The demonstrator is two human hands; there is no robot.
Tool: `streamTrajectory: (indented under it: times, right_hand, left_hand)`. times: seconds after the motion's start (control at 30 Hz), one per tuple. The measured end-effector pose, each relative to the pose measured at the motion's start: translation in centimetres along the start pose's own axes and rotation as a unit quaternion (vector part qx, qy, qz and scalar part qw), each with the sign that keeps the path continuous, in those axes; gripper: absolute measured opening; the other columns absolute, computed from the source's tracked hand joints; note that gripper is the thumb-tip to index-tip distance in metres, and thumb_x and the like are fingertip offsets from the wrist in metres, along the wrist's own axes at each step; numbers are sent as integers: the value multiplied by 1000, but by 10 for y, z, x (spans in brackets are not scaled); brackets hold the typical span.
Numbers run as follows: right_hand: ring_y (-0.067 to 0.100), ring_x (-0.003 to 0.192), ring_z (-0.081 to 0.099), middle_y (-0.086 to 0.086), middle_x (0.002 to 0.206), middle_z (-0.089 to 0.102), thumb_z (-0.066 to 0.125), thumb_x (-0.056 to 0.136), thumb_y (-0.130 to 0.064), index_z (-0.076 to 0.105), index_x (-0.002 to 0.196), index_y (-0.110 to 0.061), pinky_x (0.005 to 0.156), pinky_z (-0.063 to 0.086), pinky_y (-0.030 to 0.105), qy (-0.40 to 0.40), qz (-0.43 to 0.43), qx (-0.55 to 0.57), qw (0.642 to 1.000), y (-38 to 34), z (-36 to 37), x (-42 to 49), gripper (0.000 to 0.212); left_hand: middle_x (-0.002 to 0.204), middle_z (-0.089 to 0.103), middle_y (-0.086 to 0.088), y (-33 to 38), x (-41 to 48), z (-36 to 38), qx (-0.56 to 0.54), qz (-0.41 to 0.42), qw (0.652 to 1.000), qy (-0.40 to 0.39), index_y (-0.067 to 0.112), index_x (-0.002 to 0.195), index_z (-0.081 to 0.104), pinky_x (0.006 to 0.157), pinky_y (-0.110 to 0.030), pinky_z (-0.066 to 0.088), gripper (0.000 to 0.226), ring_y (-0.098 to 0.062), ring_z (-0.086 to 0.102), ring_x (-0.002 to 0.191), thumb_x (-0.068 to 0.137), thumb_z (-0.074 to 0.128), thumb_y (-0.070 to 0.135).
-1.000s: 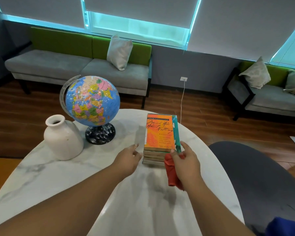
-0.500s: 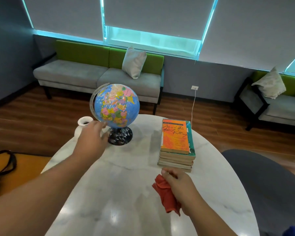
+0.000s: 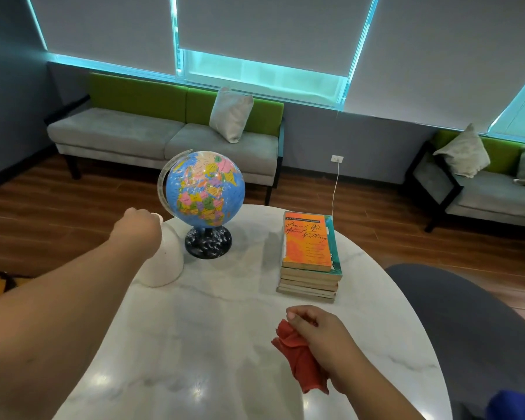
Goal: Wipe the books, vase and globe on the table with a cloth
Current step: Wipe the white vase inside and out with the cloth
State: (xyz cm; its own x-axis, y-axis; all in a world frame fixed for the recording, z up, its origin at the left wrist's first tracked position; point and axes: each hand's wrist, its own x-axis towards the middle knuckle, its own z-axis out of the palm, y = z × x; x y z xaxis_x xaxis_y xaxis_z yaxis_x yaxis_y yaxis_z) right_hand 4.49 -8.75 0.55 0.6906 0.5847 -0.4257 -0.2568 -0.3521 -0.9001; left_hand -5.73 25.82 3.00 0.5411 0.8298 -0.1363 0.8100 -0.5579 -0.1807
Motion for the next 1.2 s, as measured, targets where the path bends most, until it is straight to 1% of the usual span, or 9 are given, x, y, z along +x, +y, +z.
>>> streamTrajectory:
  times: [0.17,0.3,0.4,0.53,0.63,0.8,0.93,1.1,1.2]
  right_hand:
    - [19,73,73,16,97,70,65,91,-9,71,96,-6,58,56,23,9,12,2,1000,5,1,-2,9]
    - [19,73,73,14,96,70,65,91,-10,72,96,-7,59,56,23,3,19,-3,1000,7,5,-2,9]
    - [19,70,73,14,92,70,64,91,-8,71,98,-3,58,56,24,-6,26,7,1000,7,9,-4,11]
    - [28,75,73,18,95,69,65,91,-7,70,98,-1,64,59,32,-17,35,21,999,7,14,-4,11]
    - [25,71,73,17,95,69,64,91,-8,69,100,-1,61,58,28,-30,34,19,999,6,15,-5,12]
    - [9,54,69,14,90,67,60,94,-10,66,105,3,47,50,15,-49,47,6,998,7,15,-9,18]
    - [10,54,69,18,93,66,60,94,-7,66,105,6,47,50,15,-53,56,-1,997,13,15,-11,18]
    - [10,54,69,16,92,68,61,94,-8,66,105,3,46,49,16,-42,57,-13,997,18,12,-13,17]
    - [16,61,72,18,94,70,62,93,-11,68,102,1,49,51,19,-30,72,-2,997,19,10,-13,16]
  left_hand:
    - [102,46,-2,-2,-11,10,-43,2,997,70,20,126,57,87,-36,47,33,-24,39,104,96,45,25]
    - [138,38,-6,-12,-17,24,-142,14,987,76,20,132,56,98,-40,42,38,-30,38,127,96,51,30]
    - [121,53,-4,-16,-23,19,-112,66,990,59,18,123,63,83,-32,47,33,-25,53,108,95,54,32]
    - [107,56,-3,-8,-34,7,-61,68,994,53,14,112,61,70,-30,48,32,-20,52,88,91,57,37]
    - [120,57,-4,-9,-37,4,-79,74,994,9,17,136,43,73,-29,50,57,-20,54,95,89,57,46]
    - [93,61,4,-8,-50,10,-14,129,991,-17,20,99,62,74,-26,49,38,-15,53,80,87,48,53]
    - [88,54,6,1,-64,11,10,146,989,-28,22,105,66,69,-27,47,47,-15,51,78,88,41,58]
    - [96,68,0,12,-97,10,-106,125,986,-8,19,108,66,71,-27,48,44,-18,61,87,84,57,54]
    - [86,66,4,11,-119,19,-267,69,961,-15,22,115,65,62,-23,48,46,-11,65,70,79,68,50]
